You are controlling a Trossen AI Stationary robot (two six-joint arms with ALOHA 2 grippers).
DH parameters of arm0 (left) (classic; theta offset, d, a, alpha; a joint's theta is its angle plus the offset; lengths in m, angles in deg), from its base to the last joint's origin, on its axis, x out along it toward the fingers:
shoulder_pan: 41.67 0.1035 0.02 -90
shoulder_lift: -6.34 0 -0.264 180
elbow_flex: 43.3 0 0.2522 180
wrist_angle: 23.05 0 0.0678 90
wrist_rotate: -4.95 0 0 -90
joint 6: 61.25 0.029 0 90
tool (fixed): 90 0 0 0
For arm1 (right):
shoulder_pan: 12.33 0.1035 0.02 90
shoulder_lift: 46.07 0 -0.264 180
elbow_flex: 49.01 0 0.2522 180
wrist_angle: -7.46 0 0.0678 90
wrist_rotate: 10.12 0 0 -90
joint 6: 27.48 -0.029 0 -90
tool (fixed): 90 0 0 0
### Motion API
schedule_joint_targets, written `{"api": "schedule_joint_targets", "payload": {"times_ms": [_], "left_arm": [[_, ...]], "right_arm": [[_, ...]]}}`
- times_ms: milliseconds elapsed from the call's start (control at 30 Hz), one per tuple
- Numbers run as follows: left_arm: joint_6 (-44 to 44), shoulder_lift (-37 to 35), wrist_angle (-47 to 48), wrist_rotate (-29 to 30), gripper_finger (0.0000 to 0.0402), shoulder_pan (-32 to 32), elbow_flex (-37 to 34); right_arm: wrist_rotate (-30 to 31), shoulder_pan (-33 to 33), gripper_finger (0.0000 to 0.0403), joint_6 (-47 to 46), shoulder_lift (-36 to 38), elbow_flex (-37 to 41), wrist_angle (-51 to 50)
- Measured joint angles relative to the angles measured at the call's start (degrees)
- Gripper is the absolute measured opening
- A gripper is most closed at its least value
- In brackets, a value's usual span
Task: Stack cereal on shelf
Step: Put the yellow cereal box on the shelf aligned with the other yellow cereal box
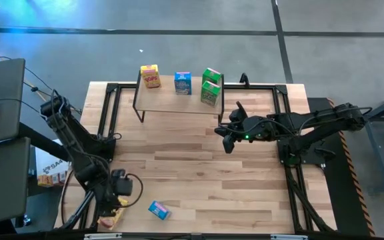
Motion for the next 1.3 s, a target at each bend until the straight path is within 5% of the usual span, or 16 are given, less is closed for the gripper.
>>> {"api": "schedule_joint_targets", "payload": {"times_ms": [167, 367, 700, 833, 1033, 1167, 1300], "left_arm": [[-19.61, 2.5, -5.44, -7.86, 0.0211, -0.71, 0.03], [-25.87, 10.25, -3.77, -18.56, 0.0027, -1.08, 0.03], [-23.99, 18.53, -1.89, -20.99, 0.0001, 0.29, 0.39], [-17.47, 18.32, 4.39, -17.1, 0.0001, 4.87, 0.38], [-5.03, 16.05, 10.86, -3.55, 0.0, 15.63, 0.11], [6.32, 15.98, 6.94, 5.83, 0.0, 24.02, 0.12], [17.38, 16.18, -4.46, 8.98, 0.0, 33.74, 0.06]], "right_arm": [[0.74, -0.11, 0.0, 0.53, 0.0, 0.0, -0.27], [0.76, -0.11, 0.0, 0.64, 0.0, 0.0, -1.11], [0.47, -0.11, 0.0, 0.63, -0.01, 0.0, -3.3], [0.44, -0.11, 0.0, 0.66, -0.02, 0.0, -3.3], [0.29, -0.11, 0.0, 0.31, -0.02, 0.0, -3.28], [0.09, -0.11, 0.0, 0.0, -0.02, 0.0, -3.34], [0.0, -0.11, 0.0, -0.99, -0.02, 0.0, -3.34]]}}
